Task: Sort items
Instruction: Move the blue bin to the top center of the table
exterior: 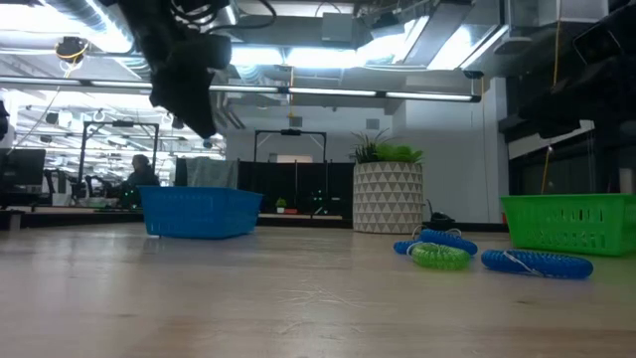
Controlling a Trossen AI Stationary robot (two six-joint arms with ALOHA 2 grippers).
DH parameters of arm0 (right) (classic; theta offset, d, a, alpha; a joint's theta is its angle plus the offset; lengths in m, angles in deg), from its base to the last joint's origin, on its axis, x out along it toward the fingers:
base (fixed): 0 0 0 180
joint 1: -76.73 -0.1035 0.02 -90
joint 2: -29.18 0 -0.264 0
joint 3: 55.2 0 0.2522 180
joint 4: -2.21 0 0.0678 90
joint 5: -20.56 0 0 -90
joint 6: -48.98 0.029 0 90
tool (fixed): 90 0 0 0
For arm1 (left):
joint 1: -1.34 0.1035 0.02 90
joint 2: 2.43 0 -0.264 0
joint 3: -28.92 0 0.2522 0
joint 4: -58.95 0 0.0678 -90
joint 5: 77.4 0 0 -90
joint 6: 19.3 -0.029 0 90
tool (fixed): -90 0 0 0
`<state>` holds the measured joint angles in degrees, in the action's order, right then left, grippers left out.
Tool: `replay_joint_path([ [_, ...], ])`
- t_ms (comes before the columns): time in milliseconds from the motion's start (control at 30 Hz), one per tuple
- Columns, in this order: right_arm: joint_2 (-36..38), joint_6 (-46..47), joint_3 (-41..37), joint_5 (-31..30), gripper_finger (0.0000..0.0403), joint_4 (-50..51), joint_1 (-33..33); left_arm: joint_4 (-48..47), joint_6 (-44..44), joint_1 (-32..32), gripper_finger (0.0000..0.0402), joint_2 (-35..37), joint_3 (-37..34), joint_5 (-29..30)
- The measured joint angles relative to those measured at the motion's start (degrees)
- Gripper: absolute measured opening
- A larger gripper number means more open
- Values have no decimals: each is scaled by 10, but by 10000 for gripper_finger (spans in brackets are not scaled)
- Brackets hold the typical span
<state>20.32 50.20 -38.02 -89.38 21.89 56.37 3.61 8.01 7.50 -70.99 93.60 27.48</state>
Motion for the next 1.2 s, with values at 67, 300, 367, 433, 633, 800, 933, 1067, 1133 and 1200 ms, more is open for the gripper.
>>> replay_joint_path([
  [67,0,0,0,0,90,0,0,-3,4,0,115,0,0,-20],
  [300,0,0,0,0,90,0,0,-78,-5,0,132,0,0,-55],
  [367,0,0,0,0,90,0,0,-126,-4,0,129,0,0,-55],
  [433,0,0,0,0,90,0,0,-163,8,-4,125,-5,0,-57],
  [633,0,0,0,0,90,0,0,-213,-14,-28,108,-47,0,-59],
  [800,0,0,0,0,90,0,0,-210,-42,-35,99,-125,0,-58],
  [933,0,0,0,0,90,0,0,-199,-69,-35,94,-200,0,-41],
  [1067,0,0,0,0,90,0,0,-145,-115,-35,84,-245,0,-60],
  [1133,0,0,0,0,90,0,0,-97,-137,-35,77,-252,0,-77],
  [1200,0,0,0,0,90,0,0,-50,-152,-35,70,-252,0,-86],
])
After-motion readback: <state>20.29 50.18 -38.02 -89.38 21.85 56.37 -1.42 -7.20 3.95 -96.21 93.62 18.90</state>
